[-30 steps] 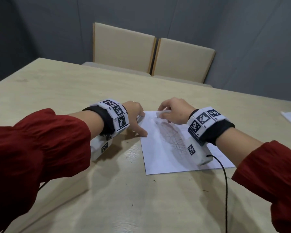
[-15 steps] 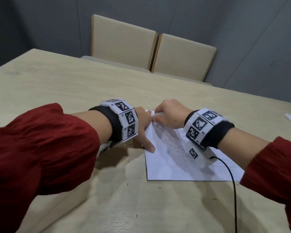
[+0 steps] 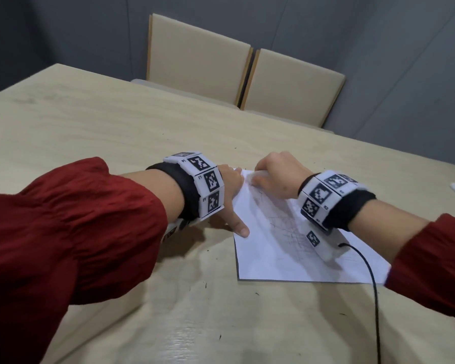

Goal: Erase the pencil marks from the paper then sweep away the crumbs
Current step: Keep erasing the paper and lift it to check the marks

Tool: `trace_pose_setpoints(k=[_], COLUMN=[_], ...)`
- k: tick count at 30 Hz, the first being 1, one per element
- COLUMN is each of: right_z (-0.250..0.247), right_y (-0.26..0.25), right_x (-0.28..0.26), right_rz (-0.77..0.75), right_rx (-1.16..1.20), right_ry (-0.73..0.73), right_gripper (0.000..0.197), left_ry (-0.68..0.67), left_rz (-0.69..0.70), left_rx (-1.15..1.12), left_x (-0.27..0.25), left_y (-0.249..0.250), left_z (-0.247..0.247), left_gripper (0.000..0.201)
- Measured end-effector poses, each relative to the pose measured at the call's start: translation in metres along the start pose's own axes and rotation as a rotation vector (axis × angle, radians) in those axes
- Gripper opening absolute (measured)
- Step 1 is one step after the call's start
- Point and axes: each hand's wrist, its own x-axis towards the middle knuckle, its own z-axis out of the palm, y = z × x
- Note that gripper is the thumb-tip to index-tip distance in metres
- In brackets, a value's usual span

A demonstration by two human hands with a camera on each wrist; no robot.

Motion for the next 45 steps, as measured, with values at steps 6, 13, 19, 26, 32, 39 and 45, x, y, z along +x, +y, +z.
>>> trace_pose_setpoints(k=[6,13,19,26,32,39,45], right_z=[0.005,0.002,0.007,0.009,0.003,0.007,0.007], right_y=[-0.007,-0.005,-0.005,-0.007,0.0,0.003,-0.003], right_x=[-0.015,0.008,-0.005,-0.006,0.012,-0.009,-0.003], right_rz=[-0.076,-0.025,-0.081,-0.064,-0.013,-0.098,-0.083], right_rx=[0.018,-0.045,-0.071,-0.013,-0.061,-0.145,-0.225], right_ry=[-0.054,0.066,0.016,0.034,0.084,0.02,0.053], right_gripper=[0.027,0.031,0.033,0.043,0.027,0.034,0.026], left_ry=[0.052,0.03,0.054,0.063,0.014,0.024,0.03], left_rz=[-0.036,-0.051,-0.038,-0.05,-0.066,-0.05,-0.053], left_rx=[0.025,0.001,-0.004,-0.018,-0.005,0.03,0.009], left_x=[0.004,0.003,0.004,0.0,0.003,0.011,0.006], left_y=[-0.003,-0.004,-0.004,-0.002,-0.002,-0.005,-0.004], left_z=[0.005,0.002,0.004,0.004,0.003,0.008,0.006], left_gripper=[0.11,0.106,0.108,0.118,0.141,0.155,0.129])
